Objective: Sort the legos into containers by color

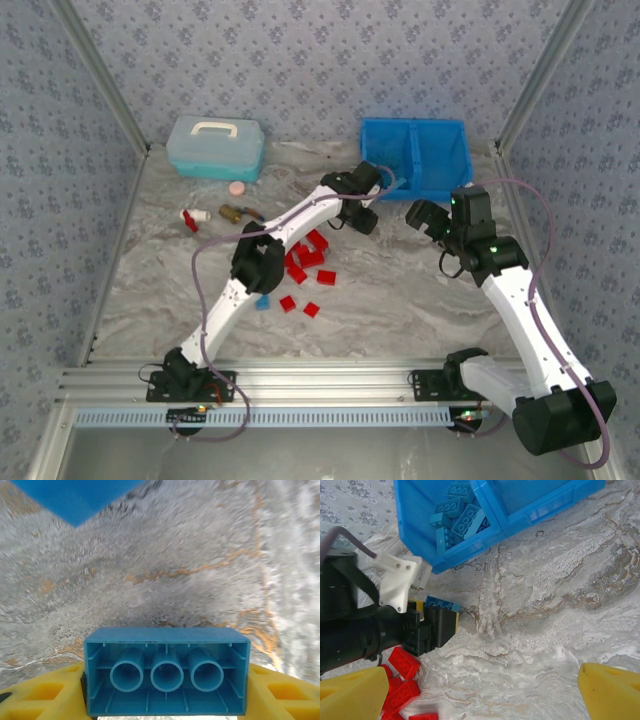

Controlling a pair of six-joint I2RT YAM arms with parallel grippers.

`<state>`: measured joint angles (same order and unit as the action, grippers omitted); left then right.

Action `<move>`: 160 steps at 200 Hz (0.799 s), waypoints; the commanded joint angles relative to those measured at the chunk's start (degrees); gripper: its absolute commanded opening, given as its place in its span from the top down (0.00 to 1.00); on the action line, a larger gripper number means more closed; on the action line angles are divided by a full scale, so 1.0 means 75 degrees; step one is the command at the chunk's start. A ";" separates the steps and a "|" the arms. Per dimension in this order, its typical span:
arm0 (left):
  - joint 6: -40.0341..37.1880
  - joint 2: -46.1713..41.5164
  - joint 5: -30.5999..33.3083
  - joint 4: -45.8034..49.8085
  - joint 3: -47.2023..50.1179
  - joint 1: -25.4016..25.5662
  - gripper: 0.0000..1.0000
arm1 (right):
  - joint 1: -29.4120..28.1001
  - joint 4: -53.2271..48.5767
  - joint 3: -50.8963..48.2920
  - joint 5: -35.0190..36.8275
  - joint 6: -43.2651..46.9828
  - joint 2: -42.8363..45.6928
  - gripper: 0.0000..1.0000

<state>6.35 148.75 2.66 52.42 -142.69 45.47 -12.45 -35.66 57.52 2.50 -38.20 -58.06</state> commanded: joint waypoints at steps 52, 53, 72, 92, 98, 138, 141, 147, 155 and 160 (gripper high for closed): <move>-0.1860 -0.0367 0.0856 -0.2800 -0.1036 0.0165 0.43 | 0.0011 -0.0062 0.0147 0.0003 -0.0099 0.0012 0.00; -0.1886 -0.0350 0.0866 -0.2833 -0.1048 0.0168 0.43 | 0.0009 -0.0068 0.0148 -0.0001 -0.0093 0.0015 0.00; -0.2295 0.0011 0.1066 -0.3612 -0.1240 0.0161 0.43 | 0.0008 -0.0097 0.0159 0.0056 -0.0055 0.0019 0.00; -0.2595 0.0392 0.1229 -0.4463 -0.1395 0.0102 0.43 | 0.0021 -0.0083 0.0157 0.0065 -0.0040 -0.0006 0.00; -0.2663 0.0513 0.1223 -0.4714 -0.1444 0.0073 0.43 | 0.0019 -0.0074 0.0158 0.0059 -0.0042 -0.0004 0.00; -0.3530 0.1340 0.1672 -0.5900 -0.1857 0.0023 0.45 | 0.0042 -0.0068 0.0137 0.0058 0.0020 -0.0075 0.00; -0.3554 0.1407 0.1685 -0.5938 -0.1907 0.0017 0.45 | 0.0042 -0.0058 0.0136 0.0055 0.0024 -0.0075 0.00; -0.3598 0.1510 0.1688 -0.5997 -0.2000 0.0007 0.45 | 0.0051 -0.0050 0.0131 0.0059 0.0030 -0.0086 0.00; -0.3595 0.1635 0.1646 -0.6024 -0.2114 -0.0014 0.45 | 0.0060 -0.0050 0.0101 0.0059 0.0030 -0.0091 0.00; -0.3572 0.1683 0.1648 -0.6054 -0.2154 -0.0030 0.44 | 0.0054 -0.0040 0.0090 0.0059 0.0031 -0.0087 0.00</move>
<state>-17.10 159.52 13.19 13.39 -154.32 45.78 -12.43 -35.64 57.52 2.52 -38.15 -58.54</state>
